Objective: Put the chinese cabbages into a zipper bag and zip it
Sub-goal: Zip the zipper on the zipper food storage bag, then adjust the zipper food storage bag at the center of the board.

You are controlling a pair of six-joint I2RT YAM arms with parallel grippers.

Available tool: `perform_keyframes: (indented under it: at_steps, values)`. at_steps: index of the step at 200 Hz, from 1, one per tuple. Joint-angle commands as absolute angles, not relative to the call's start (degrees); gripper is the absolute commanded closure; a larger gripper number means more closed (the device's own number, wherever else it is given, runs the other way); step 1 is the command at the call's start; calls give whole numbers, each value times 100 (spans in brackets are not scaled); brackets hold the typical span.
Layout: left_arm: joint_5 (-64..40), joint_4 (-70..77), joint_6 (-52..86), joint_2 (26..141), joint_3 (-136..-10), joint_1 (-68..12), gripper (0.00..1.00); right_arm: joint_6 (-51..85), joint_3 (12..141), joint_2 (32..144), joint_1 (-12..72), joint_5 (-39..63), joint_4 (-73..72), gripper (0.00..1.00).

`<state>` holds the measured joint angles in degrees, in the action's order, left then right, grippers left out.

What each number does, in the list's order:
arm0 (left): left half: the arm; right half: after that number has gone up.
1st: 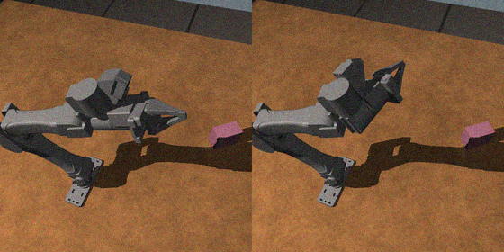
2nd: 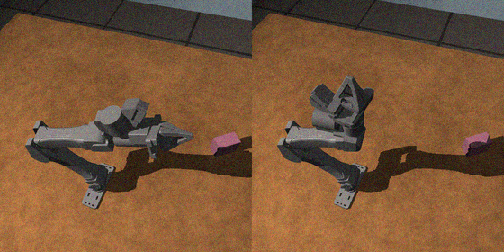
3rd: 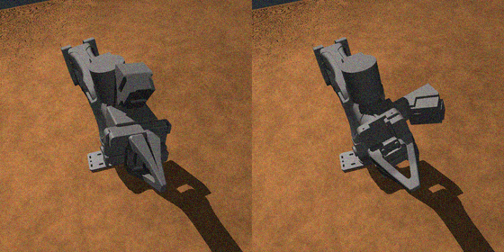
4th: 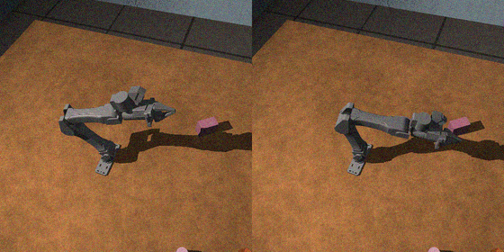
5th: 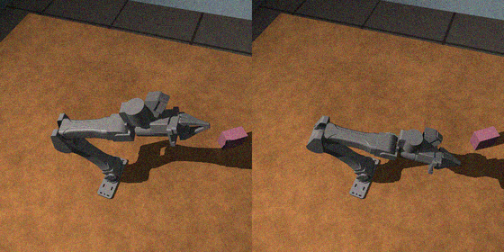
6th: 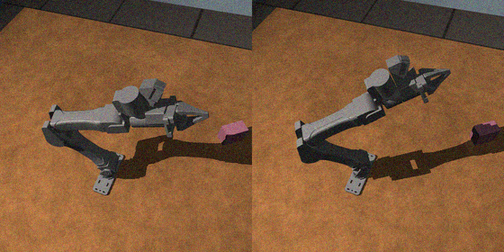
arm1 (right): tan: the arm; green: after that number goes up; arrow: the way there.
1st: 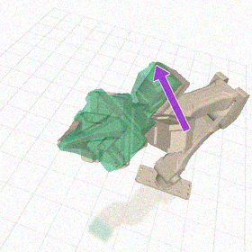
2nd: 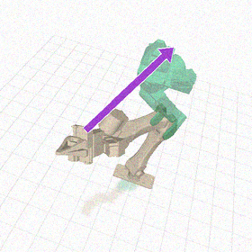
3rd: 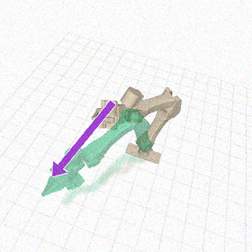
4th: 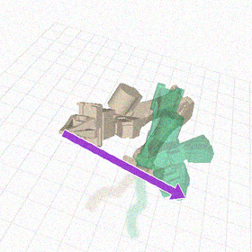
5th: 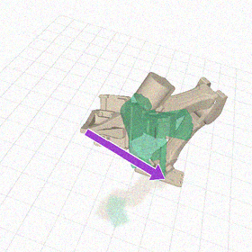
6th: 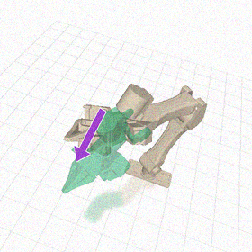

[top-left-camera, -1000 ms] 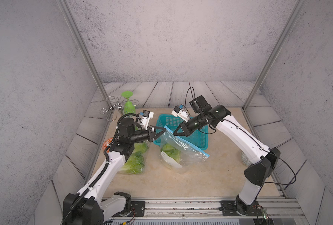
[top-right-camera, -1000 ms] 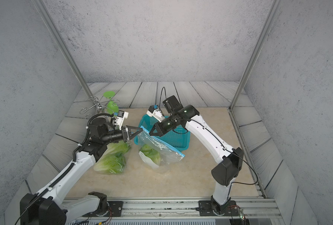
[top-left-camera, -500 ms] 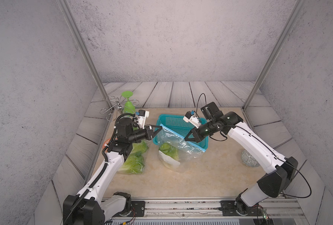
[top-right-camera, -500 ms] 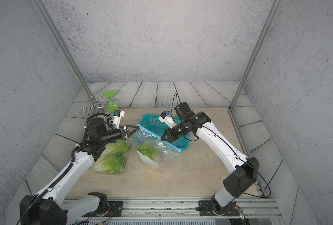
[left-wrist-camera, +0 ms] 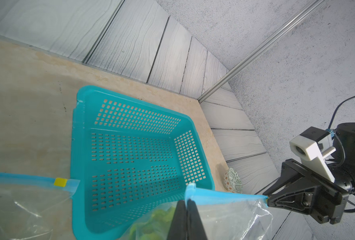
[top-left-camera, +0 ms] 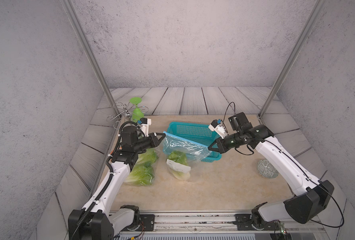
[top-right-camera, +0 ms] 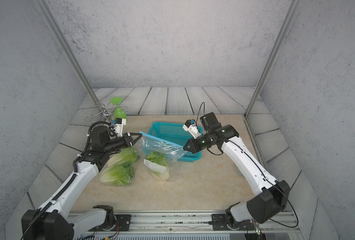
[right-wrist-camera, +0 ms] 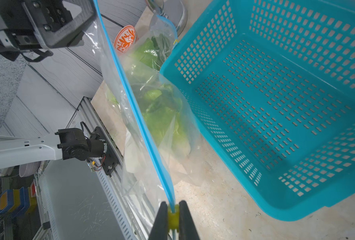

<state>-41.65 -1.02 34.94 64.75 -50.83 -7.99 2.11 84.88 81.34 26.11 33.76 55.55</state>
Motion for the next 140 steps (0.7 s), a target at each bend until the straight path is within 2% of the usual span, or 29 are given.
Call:
perform_keyframes:
  at_steps: [1,7,17,26,36,50,73,98,119,140]
  values:
    - [-3686,90,3649,6477,-5116,-550,100,190,8532,8012,2488,3175,5943,94]
    - [-3768,269,3729,6482,-5052,-562,100,247,8599,8072,2487,3315,5926,87]
    - [-3831,507,3913,6480,-4913,-578,100,441,8706,8135,2488,3515,5827,61]
    - [-3792,504,3996,6457,-4833,-596,100,745,8648,8107,2487,3598,5603,43]
    - [-3678,315,3933,6389,-4764,-602,100,1069,8388,7988,2494,3612,5289,33]
    - [-3176,-216,3764,6290,-4707,-602,100,1396,7804,7734,2498,3540,4910,27]
    - [-2501,-737,3639,6381,-4683,-584,100,1801,6926,7375,2892,3201,4318,23]
    - [-2538,-837,3731,6499,-4773,-587,100,2226,6300,7209,3675,2203,3318,19]
    - [-2406,-1356,3573,6478,-4923,-541,100,2553,5754,7178,3996,2289,1921,11]
    - [-2454,-1566,3542,6396,-4930,-457,100,1890,6173,7806,4660,1793,2256,8]
